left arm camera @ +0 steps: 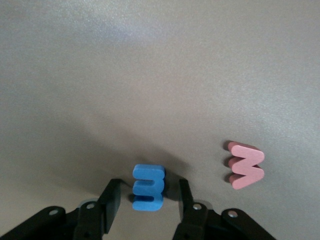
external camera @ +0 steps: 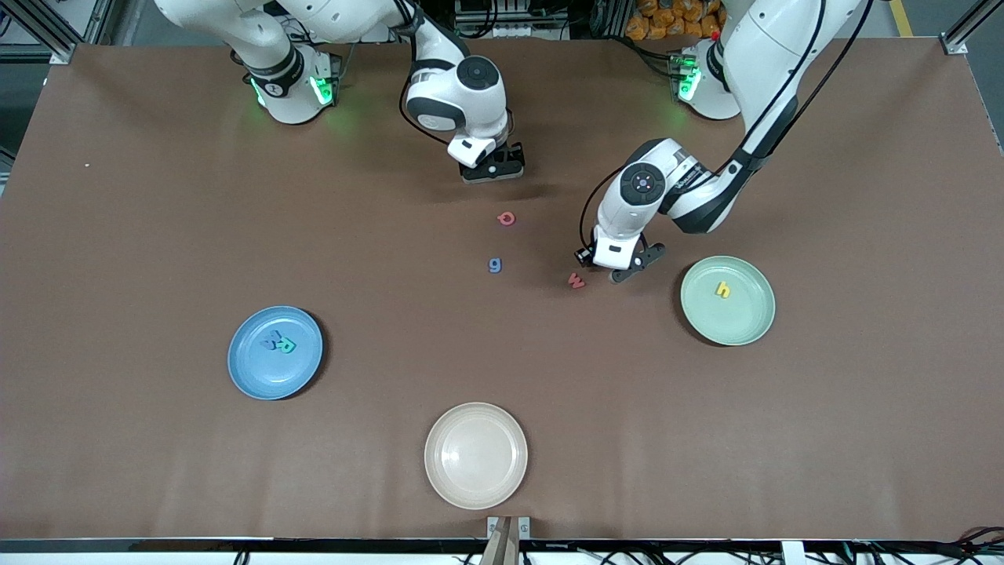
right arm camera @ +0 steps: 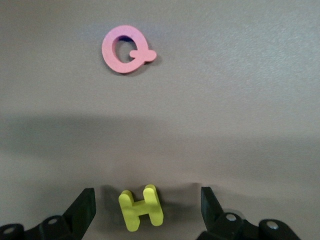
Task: Sort uppercase to blue plate, lowercase to green plate
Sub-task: 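Grasp the yellow H with the right gripper while the left gripper grasps the m, then place the m on the green plate while the right gripper carries the H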
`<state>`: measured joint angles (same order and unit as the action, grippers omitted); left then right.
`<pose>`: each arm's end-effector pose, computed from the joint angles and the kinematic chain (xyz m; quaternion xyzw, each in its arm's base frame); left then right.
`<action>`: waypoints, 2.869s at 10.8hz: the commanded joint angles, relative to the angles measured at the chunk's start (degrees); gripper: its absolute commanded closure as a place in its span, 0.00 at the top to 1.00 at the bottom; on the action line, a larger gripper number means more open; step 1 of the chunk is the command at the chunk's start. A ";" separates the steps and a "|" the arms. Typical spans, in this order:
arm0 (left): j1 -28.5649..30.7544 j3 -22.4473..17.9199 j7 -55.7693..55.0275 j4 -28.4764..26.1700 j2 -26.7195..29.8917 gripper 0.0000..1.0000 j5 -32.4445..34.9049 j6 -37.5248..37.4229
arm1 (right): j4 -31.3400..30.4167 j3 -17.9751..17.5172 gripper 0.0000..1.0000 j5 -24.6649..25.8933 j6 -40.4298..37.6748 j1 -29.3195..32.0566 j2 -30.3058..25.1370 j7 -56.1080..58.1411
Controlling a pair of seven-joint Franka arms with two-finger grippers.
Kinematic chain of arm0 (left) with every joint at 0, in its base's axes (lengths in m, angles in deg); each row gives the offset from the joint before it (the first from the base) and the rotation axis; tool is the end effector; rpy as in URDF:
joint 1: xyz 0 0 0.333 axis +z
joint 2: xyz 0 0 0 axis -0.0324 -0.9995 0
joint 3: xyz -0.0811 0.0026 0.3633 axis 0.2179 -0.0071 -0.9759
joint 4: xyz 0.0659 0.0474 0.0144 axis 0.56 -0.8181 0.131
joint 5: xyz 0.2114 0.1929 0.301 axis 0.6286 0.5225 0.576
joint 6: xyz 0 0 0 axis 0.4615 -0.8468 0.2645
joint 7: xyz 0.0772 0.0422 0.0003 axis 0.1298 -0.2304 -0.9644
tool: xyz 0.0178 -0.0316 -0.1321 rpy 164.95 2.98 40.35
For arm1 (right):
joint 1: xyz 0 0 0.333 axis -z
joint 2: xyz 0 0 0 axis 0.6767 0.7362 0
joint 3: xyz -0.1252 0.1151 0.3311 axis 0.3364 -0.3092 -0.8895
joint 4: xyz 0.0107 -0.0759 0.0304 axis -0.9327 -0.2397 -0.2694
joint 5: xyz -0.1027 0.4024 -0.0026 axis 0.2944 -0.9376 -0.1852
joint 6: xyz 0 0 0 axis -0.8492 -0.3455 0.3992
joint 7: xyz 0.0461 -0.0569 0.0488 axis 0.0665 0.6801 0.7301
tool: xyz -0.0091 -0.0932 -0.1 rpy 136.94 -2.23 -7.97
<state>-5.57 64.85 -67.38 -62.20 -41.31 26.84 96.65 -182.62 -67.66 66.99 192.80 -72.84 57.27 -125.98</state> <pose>0.4675 -0.3432 0.1726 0.9607 0.2744 -0.0373 0.0179 0.2666 0.5224 0.1755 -0.9977 -0.0614 0.0101 0.0265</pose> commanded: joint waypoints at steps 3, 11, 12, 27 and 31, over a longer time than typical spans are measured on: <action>-0.22 -0.16 -2.15 -0.29 -0.28 0.39 3.99 0.81 | 1.78 0.59 0.75 2.15 0.47 -1.39 1.30 -2.35; -0.05 -0.25 -1.71 -0.20 -0.46 0.21 6.28 0.37 | 1.61 0.51 0.60 7.58 0.38 -1.56 1.83 -5.76; 0.30 -0.33 -1.54 -0.20 -0.46 0.20 7.07 0.11 | 1.52 0.51 0.55 9.78 0.38 -1.56 2.09 -6.99; 9.79 0.02 21.47 0.86 7.97 0.07 9.01 -17.63 | 3.45 -0.20 0.00 7.63 -0.23 18.10 -5.38 12.63; 15.94 0.28 34.83 0.94 11.05 0.07 8.22 -20.90 | 7.65 3.13 0.00 -5.63 -7.66 22.78 -6.79 33.64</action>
<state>8.22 64.42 -36.38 -60.48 -32.57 34.48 77.15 -177.01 -65.59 65.88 189.90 -50.56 52.13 -98.84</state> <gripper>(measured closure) 0.727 0.665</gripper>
